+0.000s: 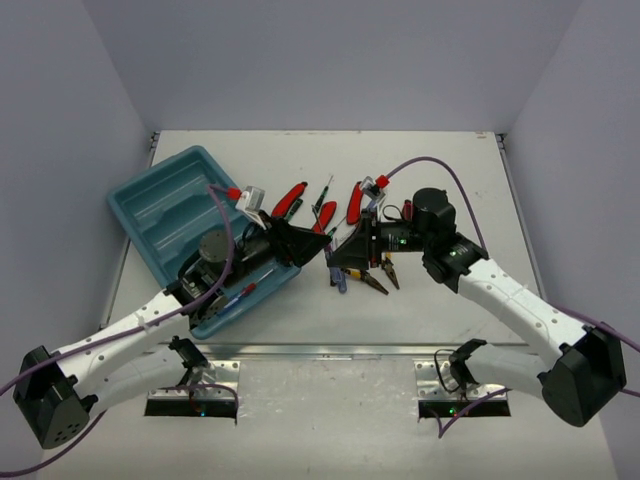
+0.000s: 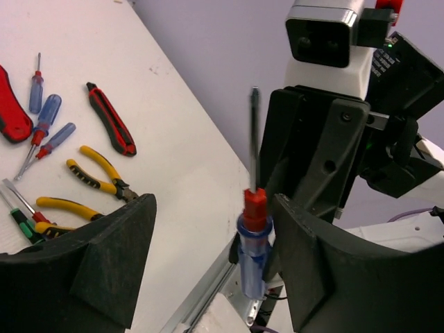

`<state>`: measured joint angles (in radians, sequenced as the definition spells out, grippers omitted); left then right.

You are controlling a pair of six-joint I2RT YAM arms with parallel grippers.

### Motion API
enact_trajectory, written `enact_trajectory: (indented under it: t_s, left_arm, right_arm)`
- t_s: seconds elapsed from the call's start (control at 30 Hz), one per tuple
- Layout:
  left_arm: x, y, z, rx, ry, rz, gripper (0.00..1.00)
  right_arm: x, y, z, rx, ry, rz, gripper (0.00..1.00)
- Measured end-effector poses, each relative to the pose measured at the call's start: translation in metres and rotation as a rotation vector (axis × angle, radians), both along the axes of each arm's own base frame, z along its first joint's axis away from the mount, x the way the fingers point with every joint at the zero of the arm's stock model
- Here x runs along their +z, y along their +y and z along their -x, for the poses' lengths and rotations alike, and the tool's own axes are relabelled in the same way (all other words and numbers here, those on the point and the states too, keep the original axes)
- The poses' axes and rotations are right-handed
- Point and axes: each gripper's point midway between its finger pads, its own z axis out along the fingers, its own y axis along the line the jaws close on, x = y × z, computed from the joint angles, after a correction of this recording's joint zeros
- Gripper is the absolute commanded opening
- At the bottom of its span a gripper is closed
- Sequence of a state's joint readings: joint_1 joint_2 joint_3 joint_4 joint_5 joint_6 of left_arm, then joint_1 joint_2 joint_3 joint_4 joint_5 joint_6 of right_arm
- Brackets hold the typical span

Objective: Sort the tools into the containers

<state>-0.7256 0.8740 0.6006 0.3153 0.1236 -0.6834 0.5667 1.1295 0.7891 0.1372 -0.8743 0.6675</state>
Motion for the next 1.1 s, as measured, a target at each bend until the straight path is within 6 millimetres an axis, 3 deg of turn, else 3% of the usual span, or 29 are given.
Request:
enact_trajectory:
  t_s: [0.03, 0.1, 0.2, 0.3, 0.33, 0.43, 0.47, 0.63, 0.77, 0.87, 0.97, 1.03, 1.1]
  left_arm:
    - [0.001, -0.002, 0.000, -0.007, 0.002, 0.006, 0.50]
    - [0.007, -0.006, 0.002, -0.031, -0.008, 0.028, 0.24]
    - [0.020, -0.011, 0.007, -0.068, -0.029, 0.058, 0.01]
    - [0.026, -0.014, 0.011, -0.098, -0.042, 0.069, 0.00]
    - [0.026, -0.015, 0.012, -0.104, -0.042, 0.067, 0.00]
    - [0.027, -0.016, 0.012, -0.108, -0.047, 0.041, 0.00]
    - [0.027, -0.015, 0.011, -0.103, -0.050, 0.025, 0.00]
    - [0.023, 0.009, -0.020, 0.098, -0.028, -0.177, 0.00]
    - [0.009, 0.062, -0.061, 0.416, 0.007, -0.464, 0.00]
    - [-0.039, 0.107, -0.070, 0.578, 0.067, -0.758, 0.00]
    - [-0.096, 0.143, -0.059, 0.592, 0.135, -1.058, 0.00]
    - [-0.122, 0.158, -0.049, 0.557, 0.169, -1.211, 0.00]
    - [-0.132, 0.166, -0.047, 0.540, 0.180, -1.295, 0.00]
  right_arm:
    - [0.005, 0.000, 0.003, 0.015, -0.006, -0.015, 0.00]
    - [0.009, 0.001, 0.007, 0.031, -0.004, -0.028, 0.00]
    - [0.010, 0.002, 0.008, 0.037, 0.008, -0.033, 0.00]
    - [0.010, 0.004, 0.007, 0.045, 0.004, -0.037, 0.00]
    - [0.011, 0.005, 0.007, 0.047, 0.002, -0.039, 0.12]
    - [0.010, 0.005, 0.005, 0.037, -0.003, -0.037, 0.90]
    - [0.010, 0.005, 0.003, 0.030, -0.002, -0.034, 0.99]
    - [-0.005, -0.004, -0.012, -0.103, 0.007, 0.062, 0.99]
    - [-0.026, -0.044, -0.042, -0.395, -0.040, 0.235, 0.99]
    - [-0.029, -0.080, -0.054, -0.572, -0.096, 0.330, 0.99]
    - [-0.032, -0.105, -0.060, -0.675, -0.127, 0.399, 0.99]
    - [-0.039, -0.117, -0.064, -0.716, -0.131, 0.451, 0.99]
    - [-0.048, -0.125, -0.067, -0.735, -0.123, 0.493, 0.99]
